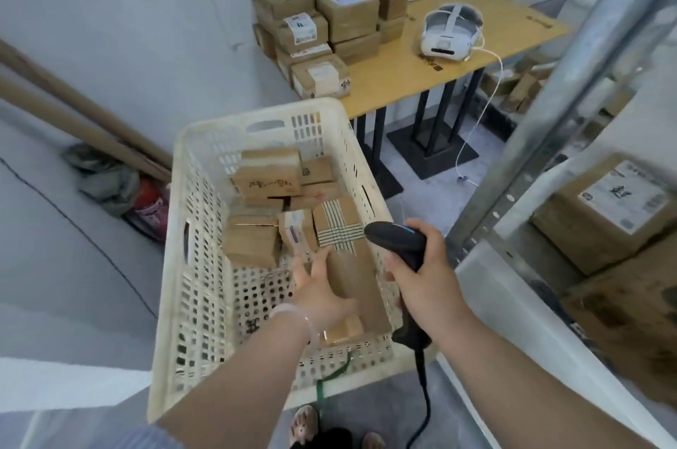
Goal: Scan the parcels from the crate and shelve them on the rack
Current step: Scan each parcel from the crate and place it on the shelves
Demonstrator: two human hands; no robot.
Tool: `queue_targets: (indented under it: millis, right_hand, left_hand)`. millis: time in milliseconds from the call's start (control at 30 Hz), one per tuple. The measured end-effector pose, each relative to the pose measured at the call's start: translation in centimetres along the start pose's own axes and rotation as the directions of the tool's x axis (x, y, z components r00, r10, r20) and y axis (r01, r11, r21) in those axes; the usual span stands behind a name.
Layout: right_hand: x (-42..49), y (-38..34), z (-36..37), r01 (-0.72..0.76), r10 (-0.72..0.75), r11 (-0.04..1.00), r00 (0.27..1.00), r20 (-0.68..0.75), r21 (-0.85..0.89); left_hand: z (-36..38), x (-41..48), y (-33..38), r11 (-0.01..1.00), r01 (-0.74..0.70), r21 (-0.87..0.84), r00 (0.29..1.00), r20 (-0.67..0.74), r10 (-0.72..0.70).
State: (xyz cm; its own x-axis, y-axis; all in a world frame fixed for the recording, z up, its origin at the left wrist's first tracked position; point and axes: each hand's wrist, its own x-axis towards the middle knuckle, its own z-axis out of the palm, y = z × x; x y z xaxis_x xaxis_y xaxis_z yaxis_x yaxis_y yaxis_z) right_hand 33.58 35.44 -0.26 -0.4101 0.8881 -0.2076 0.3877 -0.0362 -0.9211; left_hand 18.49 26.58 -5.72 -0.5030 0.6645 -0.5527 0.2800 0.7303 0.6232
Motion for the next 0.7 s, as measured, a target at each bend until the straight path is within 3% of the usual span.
queue_targets:
  millis: [200, 333, 467, 600, 700]
  right_hand:
    - [-0.8, -3.6, 0.2, 0.068, -0.069, 0.997, 0.998, 0.015, 0.018]
    - [-1.2, -6.1, 0.1, 0.068, -0.066, 0.995, 0.997, -0.035, 0.066]
    - [-1.7, -8.9, 0.9, 0.080, -0.061, 0.983, 0.992, -0.113, 0.168]
    - [-2.0, -11.4, 1.6, 0.141, -0.113, 0.973, 0.981, -0.158, 0.182]
    - [-2.6, -12.0, 2.0, 0.186, -0.155, 0.970, 0.969, -0.193, 0.159]
  left_hand:
    - [-5.9, -4.4, 1.9, 0.954, -0.218, -0.204, 0.962, -0.208, 0.175]
    - [-8.5, -6.7, 3.0, 0.911, -0.364, -0.196, 0.900, -0.328, 0.288]
    - [-9.9, -8.5, 3.8, 0.886, -0.446, 0.124, 0.809, -0.369, 0.459]
    - [-10.5, -9.8, 4.1, 0.751, -0.521, 0.405, 0.699, -0.303, 0.648]
    - [-10.6, -10.3, 4.3, 0.673, -0.595, 0.439, 0.642, -0.244, 0.727]
